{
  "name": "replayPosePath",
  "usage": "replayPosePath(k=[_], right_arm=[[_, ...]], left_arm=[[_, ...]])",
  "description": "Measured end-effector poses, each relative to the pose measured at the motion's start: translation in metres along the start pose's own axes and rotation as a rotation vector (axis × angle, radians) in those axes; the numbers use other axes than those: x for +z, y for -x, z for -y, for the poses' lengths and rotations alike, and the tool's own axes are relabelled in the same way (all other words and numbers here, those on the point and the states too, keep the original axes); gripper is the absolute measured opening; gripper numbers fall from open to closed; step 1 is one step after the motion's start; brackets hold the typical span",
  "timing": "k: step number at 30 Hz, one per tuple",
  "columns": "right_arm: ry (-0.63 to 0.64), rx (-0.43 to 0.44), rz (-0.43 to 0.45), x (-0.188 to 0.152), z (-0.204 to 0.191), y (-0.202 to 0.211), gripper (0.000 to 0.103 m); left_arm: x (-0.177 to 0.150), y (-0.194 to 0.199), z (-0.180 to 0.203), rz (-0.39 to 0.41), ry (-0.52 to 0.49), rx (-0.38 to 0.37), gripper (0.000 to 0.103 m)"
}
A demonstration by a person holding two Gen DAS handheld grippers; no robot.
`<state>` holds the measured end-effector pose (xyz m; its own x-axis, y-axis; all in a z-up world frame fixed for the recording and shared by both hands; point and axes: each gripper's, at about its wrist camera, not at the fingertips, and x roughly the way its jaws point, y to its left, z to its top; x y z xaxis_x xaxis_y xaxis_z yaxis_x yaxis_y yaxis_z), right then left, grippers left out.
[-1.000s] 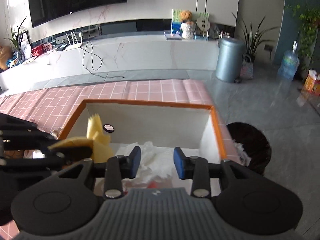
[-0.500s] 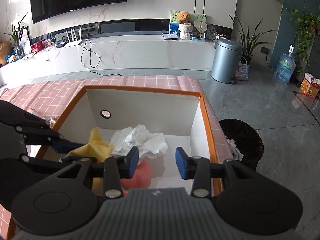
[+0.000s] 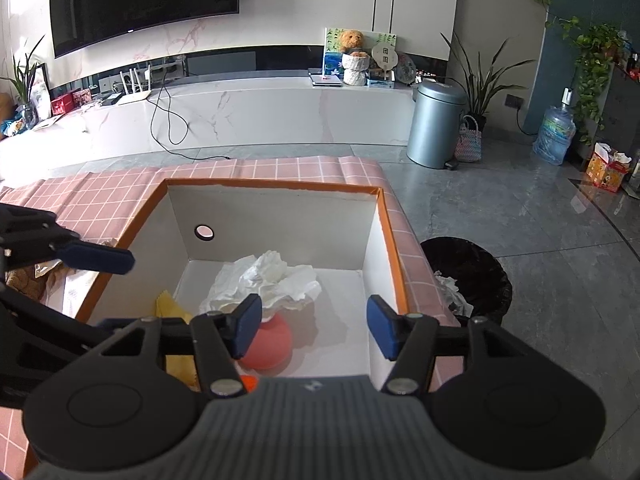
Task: Organize soft objects
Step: 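Carry the yellow cloth and white tissue over the orange box and open both tools, then move both tools back toward the brown towel and snack packet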
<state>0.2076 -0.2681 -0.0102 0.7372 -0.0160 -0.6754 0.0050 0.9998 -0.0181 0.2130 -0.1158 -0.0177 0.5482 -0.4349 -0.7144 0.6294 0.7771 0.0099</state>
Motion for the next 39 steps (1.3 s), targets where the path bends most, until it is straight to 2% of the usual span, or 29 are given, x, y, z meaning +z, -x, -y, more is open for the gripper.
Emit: replayPosePath(k=[2,7,9,14,20,30,34,39], right_arm=[[-0.004,-0.004,0.008,-0.001,0.000,0.004,0.066],[-0.005,-0.010,0.030,-0.005,-0.006,0.018,0.069],[-0.010,-0.011,0.040,-0.006,-0.009,0.023,0.073],[-0.017,0.003,0.059,-0.009,-0.023,0.037,0.073],[-0.021,0.046,0.085,-0.011,-0.049,0.050,0.077],[0.045,0.108,0.120,-0.014,-0.105,0.059,0.077],[0.066,0.149,0.146,-0.015,-0.130,0.063,0.077],[0.102,0.207,0.166,-0.016,-0.162,0.063,0.077]], left_arm=[[0.000,0.007,-0.001,0.015,0.017,0.005,0.081],[-0.006,0.029,-0.007,0.073,0.094,0.021,0.081],[-0.009,0.040,-0.011,0.103,0.133,0.026,0.081],[-0.020,0.063,-0.017,0.156,0.185,0.050,0.081],[-0.040,0.087,-0.032,0.184,0.229,0.102,0.081],[-0.086,0.115,-0.067,0.196,0.360,0.185,0.081],[-0.103,0.124,-0.077,0.213,0.387,0.245,0.077],[-0.124,0.136,-0.096,0.226,0.470,0.286,0.076]])
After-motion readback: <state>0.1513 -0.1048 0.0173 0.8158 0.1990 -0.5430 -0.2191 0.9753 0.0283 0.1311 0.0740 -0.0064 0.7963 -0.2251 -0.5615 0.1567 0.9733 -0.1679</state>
